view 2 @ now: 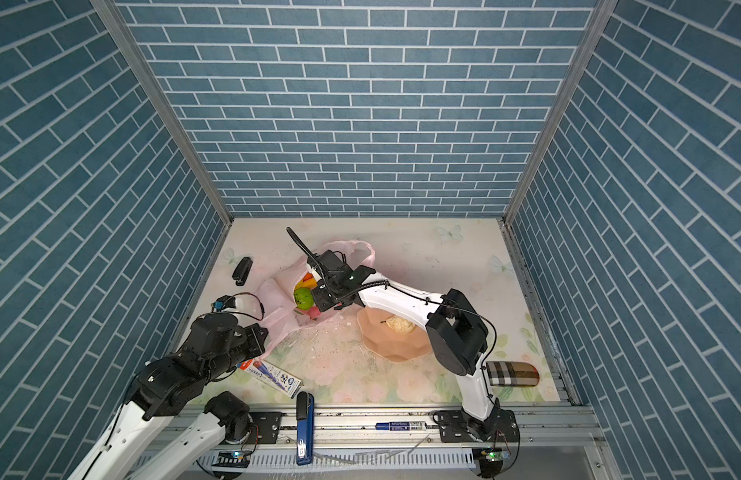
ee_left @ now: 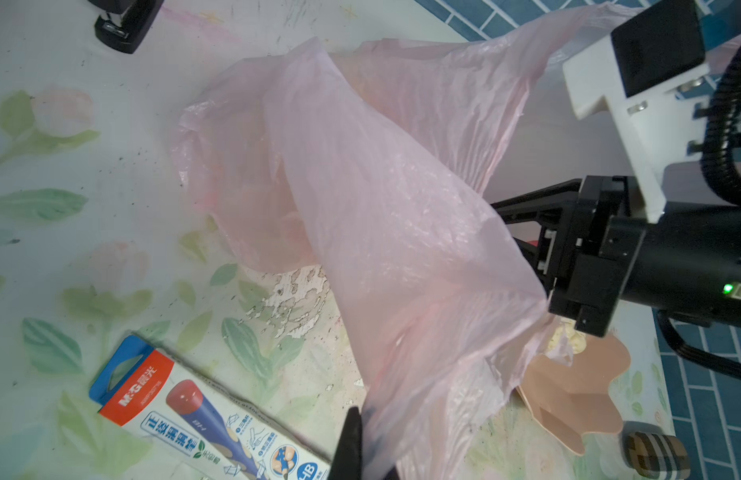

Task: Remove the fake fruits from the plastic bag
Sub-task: 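Move the right gripper back into the pink bag above the fruits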

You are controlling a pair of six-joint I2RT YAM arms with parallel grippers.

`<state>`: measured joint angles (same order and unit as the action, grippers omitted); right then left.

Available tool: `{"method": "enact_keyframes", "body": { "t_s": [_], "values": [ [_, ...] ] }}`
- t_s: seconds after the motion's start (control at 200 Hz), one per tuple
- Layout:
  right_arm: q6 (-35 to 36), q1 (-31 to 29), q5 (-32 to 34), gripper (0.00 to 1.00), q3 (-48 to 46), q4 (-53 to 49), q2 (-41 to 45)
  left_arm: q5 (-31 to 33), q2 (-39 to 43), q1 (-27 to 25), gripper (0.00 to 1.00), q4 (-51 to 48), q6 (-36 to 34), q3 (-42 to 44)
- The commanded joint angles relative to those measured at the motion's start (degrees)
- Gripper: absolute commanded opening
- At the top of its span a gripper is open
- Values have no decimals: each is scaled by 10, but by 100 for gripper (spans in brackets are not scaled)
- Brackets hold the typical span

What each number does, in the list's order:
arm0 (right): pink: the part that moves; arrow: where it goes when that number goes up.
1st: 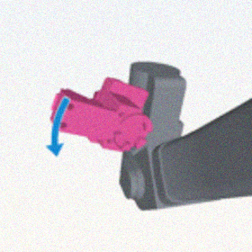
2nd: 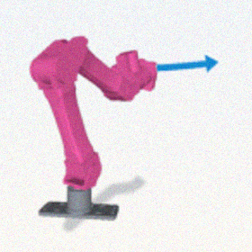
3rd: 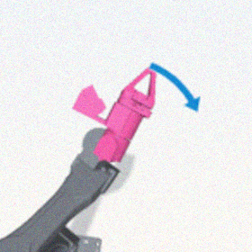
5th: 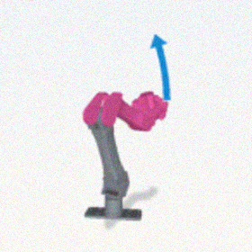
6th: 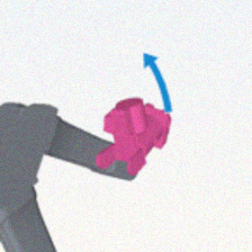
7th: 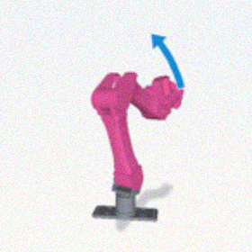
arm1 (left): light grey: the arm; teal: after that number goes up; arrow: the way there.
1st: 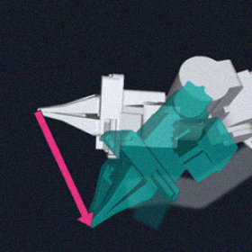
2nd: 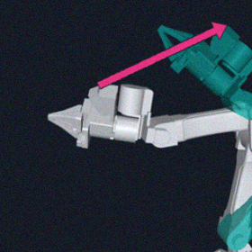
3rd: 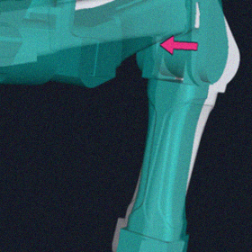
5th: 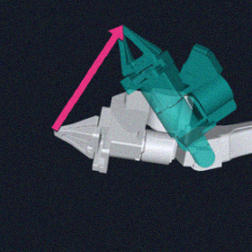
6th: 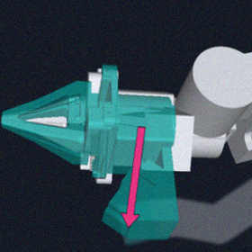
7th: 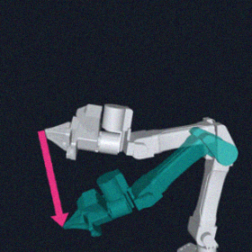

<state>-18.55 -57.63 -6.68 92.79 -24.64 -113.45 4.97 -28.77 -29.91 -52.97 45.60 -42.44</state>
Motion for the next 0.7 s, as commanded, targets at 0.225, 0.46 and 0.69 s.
{"method": "enact_keyframes", "body": {
  "t_s": [0.225,0.46,0.69],
  "values": [
    [115,-33,-154,22,-65,-30,9,32,14,2,5,-70,66,16],
    [163,-37,-173,22,-74,-75,3,43,23,2,5,-82,84,20],
    [90,-21,-65,33,-68,-11,-13,40,24,2,5,-76,86,23]
  ]
}}
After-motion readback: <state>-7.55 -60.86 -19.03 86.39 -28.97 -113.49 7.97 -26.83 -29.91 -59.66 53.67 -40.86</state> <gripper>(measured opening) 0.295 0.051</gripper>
